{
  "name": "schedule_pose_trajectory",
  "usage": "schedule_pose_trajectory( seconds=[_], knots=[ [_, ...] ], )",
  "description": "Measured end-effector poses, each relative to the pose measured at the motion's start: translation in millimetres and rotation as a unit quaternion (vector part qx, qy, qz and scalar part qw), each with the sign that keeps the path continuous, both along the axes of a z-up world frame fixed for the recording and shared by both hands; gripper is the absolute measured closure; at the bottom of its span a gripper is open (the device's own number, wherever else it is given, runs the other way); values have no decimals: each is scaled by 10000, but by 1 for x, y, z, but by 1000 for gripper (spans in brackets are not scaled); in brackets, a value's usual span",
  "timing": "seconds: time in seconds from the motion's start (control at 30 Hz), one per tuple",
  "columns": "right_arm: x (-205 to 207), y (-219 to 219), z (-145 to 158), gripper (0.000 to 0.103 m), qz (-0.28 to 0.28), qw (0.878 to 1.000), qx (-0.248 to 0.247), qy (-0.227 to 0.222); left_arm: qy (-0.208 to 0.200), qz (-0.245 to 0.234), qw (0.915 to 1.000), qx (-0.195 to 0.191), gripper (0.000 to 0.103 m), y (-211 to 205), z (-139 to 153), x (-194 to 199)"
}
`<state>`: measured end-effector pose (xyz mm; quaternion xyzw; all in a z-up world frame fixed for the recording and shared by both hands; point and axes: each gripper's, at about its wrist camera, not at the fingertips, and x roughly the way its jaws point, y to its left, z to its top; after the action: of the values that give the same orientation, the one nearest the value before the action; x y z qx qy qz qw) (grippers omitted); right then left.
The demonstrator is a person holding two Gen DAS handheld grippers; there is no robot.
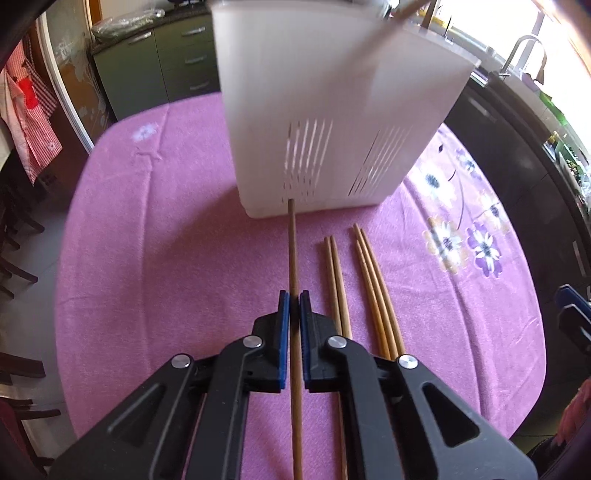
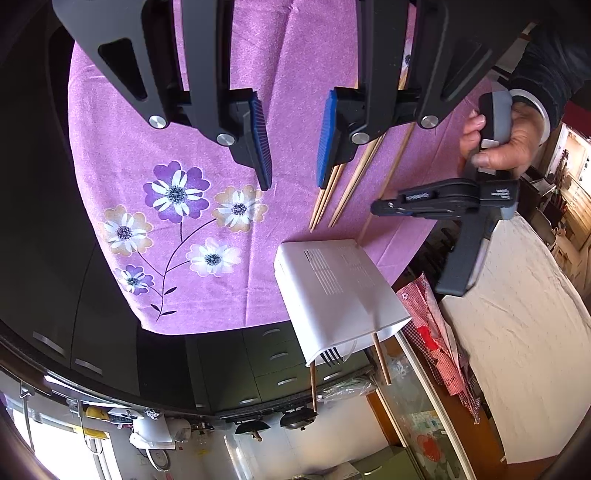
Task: Organize utensils
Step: 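Grasp another wooden chopstick with the left gripper while the right gripper approaches the chopsticks, then lift the chopstick upright with the left gripper while the right gripper grasps another chopstick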
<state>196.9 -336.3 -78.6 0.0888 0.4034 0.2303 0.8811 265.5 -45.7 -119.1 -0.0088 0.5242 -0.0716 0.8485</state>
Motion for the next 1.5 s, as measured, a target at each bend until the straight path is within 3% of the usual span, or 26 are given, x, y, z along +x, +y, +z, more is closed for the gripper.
schedule_pose_trajectory(
  seconds=[0.33,0.6,0.9,0.97,1.07,1.5],
  knots=[
    [-6,4,4,73,43,10000,-43,-51,-969,-123,9951,-165,97,19,74,-63],
    [1,19,-5,70,175,9996,-204,93,-1496,-102,9886,-138,97,32,96,-109],
    [53,65,-45,70,377,9941,-663,773,-1660,-109,9859,-163,97,43,99,-128],
    [66,77,-57,78,418,9914,-785,959,-1667,-113,9858,-152,97,44,99,-129],
    [80,95,-69,82,513,9876,-895,1180,-1674,-122,9857,-152,97,45,98,-130],
    [86,133,-79,88,688,9769,-1565,1284,-1668,-218,9856,-167,97,44,98,-128]
  ],
)
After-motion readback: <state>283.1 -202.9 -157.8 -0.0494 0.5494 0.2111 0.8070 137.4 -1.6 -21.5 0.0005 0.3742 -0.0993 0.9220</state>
